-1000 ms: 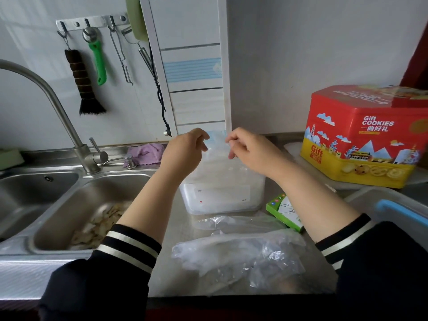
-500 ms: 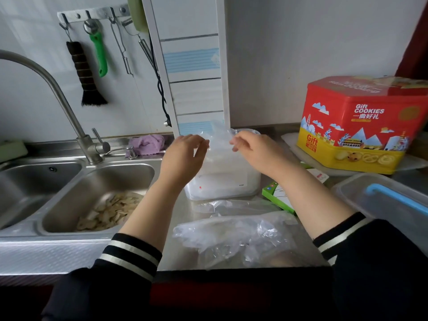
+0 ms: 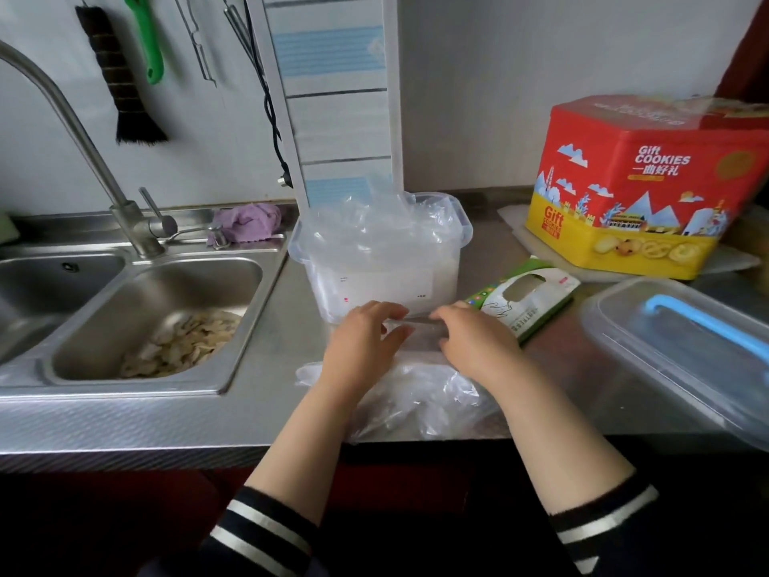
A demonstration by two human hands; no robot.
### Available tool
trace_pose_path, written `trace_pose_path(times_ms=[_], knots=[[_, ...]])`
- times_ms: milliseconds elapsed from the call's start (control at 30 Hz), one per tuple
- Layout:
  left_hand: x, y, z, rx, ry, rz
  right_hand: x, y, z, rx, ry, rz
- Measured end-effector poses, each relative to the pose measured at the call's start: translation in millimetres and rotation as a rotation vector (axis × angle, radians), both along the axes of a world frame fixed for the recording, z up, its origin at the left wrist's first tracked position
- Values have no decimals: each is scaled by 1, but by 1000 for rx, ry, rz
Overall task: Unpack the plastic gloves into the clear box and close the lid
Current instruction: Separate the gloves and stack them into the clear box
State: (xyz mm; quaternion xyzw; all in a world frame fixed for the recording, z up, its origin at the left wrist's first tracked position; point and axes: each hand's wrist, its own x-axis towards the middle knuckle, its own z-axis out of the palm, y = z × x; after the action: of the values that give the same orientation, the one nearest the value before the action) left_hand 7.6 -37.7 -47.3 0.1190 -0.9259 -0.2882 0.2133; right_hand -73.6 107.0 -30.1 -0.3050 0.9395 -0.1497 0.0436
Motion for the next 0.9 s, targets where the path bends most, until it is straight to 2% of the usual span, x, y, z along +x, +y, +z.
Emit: trace_pose_path(times_ms=[133,267,467,567,667,767,901], knots=[[0,-2,-5,-78,13,22,-3,-2,0,-183,38,-87],[-2,-7,8,-94,61,13,-5,3,16,-473,28,-27],[-1,-15,47,219,191,-3,-14,6,41,-752,33,49],[2,-19,66,325,240,-75,-15,9,52,-833,78,72],[8,-21,85,294,226,-150,-13,12,61,-905,15,-9],[12,-27,97,311,223,-235,-15,14,66,-892,-94,-106],[12,-34,106,388,181,-307,-14,15,84,-838,-181,-129]])
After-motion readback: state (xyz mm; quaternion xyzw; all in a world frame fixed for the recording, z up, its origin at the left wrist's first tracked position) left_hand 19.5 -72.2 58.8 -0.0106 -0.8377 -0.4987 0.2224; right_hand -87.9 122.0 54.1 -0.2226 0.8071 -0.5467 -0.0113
